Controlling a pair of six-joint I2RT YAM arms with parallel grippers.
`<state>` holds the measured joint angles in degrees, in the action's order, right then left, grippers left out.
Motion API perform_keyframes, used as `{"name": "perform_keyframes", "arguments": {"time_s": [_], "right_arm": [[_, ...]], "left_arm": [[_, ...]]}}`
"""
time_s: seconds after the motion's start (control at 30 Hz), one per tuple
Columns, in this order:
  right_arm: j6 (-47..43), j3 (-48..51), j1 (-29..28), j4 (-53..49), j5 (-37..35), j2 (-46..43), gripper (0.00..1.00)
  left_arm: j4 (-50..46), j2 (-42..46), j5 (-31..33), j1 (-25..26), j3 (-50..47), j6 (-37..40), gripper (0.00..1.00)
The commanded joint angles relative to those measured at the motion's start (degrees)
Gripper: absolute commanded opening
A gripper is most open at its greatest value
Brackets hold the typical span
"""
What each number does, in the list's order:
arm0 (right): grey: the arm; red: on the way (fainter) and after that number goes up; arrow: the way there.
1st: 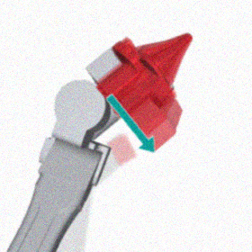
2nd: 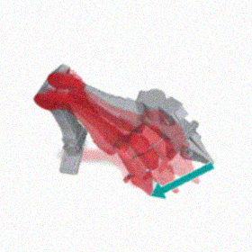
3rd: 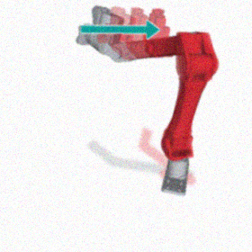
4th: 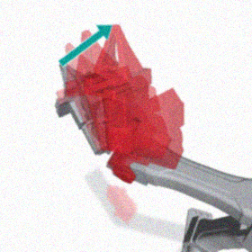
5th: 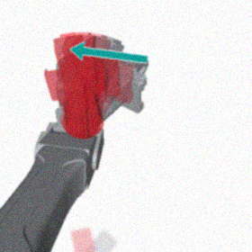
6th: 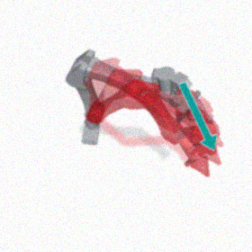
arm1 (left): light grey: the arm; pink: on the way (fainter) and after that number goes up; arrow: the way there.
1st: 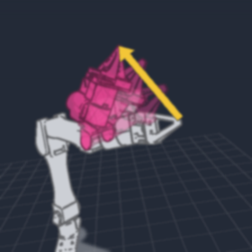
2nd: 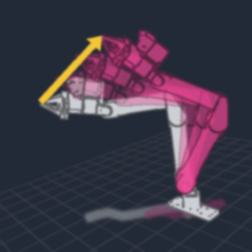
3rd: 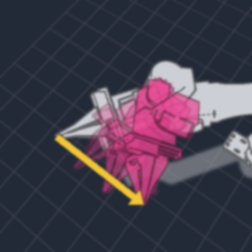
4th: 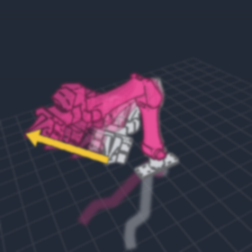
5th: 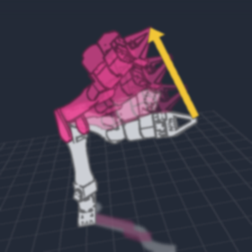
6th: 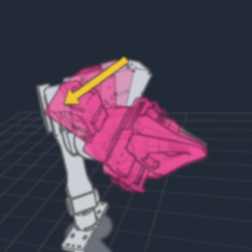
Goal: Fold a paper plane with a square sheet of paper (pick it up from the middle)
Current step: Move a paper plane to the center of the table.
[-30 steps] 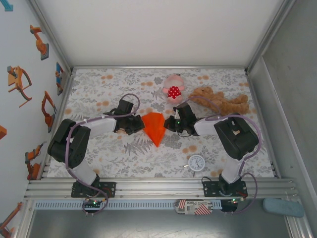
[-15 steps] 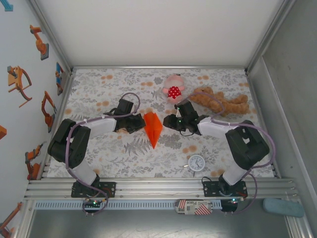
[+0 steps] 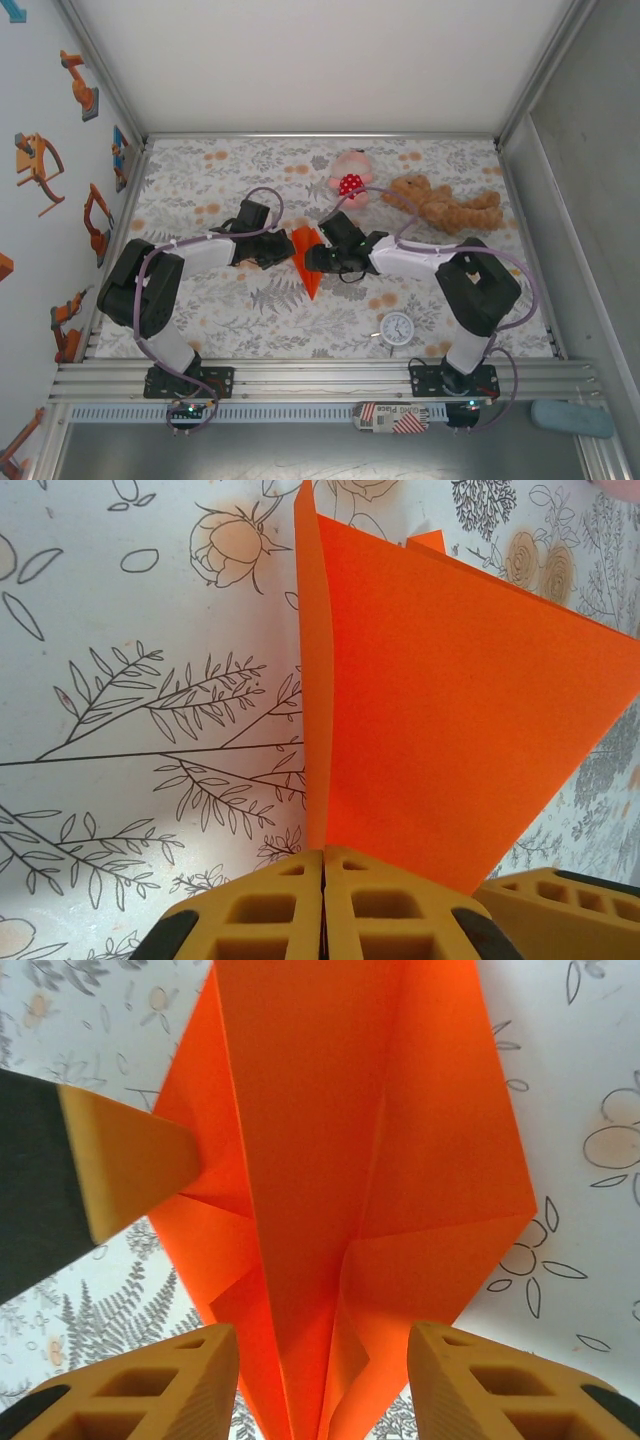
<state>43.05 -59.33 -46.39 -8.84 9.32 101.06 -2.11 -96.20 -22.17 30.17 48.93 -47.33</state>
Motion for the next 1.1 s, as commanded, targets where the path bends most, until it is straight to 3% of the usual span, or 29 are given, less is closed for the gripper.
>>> {"name": "perform_keyframes", "arguments": {"time_s": [0.0,0.5,0.83,1.07], "right_arm": [[-1.4,-2.7,-0.7,-2.0,-0.9,1.5,0.48],[-2.8,-7.3,-2.4,-3.7,-0.2,6.4,0.47],[-2.6,-8.6,-2.5,-7.2,-3.2,7.6,0.3],[-2.4,-9.4,-2.6,-8.5,-4.8,8.7,0.27]], "left_arm": [[0.6,-0.3,-1.1,0.0,-0.9,-0.1,0.09],[1.1,-0.2,-1.9,0.0,-0.9,-0.3,0.09],[1.0,-0.3,-1.8,-0.1,-1.1,-0.3,0.1],[0.8,0.1,-1.7,0.0,-1.0,-0.3,0.12]]}}
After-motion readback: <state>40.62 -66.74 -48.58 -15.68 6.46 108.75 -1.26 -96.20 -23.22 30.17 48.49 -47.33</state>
